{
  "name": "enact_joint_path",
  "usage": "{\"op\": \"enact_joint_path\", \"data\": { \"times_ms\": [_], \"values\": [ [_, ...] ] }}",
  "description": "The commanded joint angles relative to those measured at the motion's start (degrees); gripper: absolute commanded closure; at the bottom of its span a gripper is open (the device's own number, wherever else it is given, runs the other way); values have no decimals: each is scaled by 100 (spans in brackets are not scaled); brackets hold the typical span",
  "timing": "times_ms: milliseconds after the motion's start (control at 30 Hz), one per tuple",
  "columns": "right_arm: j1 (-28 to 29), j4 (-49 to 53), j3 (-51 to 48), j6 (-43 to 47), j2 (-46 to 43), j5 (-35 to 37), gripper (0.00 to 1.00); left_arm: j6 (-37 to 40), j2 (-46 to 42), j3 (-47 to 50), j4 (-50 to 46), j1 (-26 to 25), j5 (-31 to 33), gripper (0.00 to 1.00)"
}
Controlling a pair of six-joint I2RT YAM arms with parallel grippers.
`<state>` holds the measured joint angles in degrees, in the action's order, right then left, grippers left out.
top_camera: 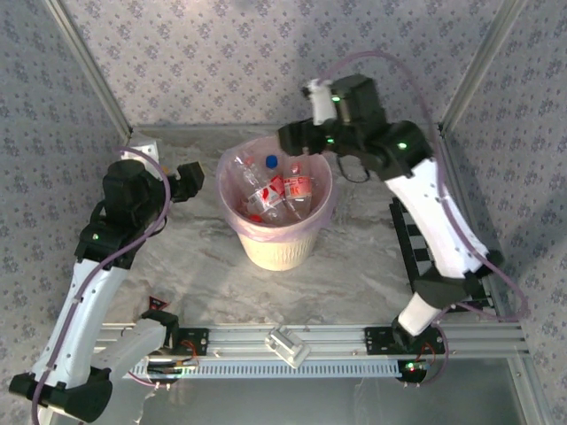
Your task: Put the plastic bottles in the bin
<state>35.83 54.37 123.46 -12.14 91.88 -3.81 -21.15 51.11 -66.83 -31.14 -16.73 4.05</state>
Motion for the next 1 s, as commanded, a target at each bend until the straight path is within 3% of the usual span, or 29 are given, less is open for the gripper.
{"op": "enact_joint_path", "data": {
  "times_ms": [0, 67, 200, 600, 800, 967],
  "values": [
    [-545, -387, -772, -267, -309, 31, 28, 308, 4, 223, 127, 198, 449, 12],
    [-734, -589, -1117, -322, -406, -94, 36, 274, -4, 425, 184, 369, 468, 10],
    [-572, -562, -1116, -259, -121, -313, 48, 134, -135, 890, 354, 656, 646, 7],
    [47, -544, -1207, -131, 671, -256, 55, -89, -422, 2063, 567, 1335, 713, 2],
    [87, -330, -1053, -96, 463, 8, 54, 37, -420, 2477, 791, 1411, 982, 2],
    [-112, -369, -1067, -27, -141, 320, 33, 295, -416, 2896, 1184, 1431, 1140, 0]
  ]
}}
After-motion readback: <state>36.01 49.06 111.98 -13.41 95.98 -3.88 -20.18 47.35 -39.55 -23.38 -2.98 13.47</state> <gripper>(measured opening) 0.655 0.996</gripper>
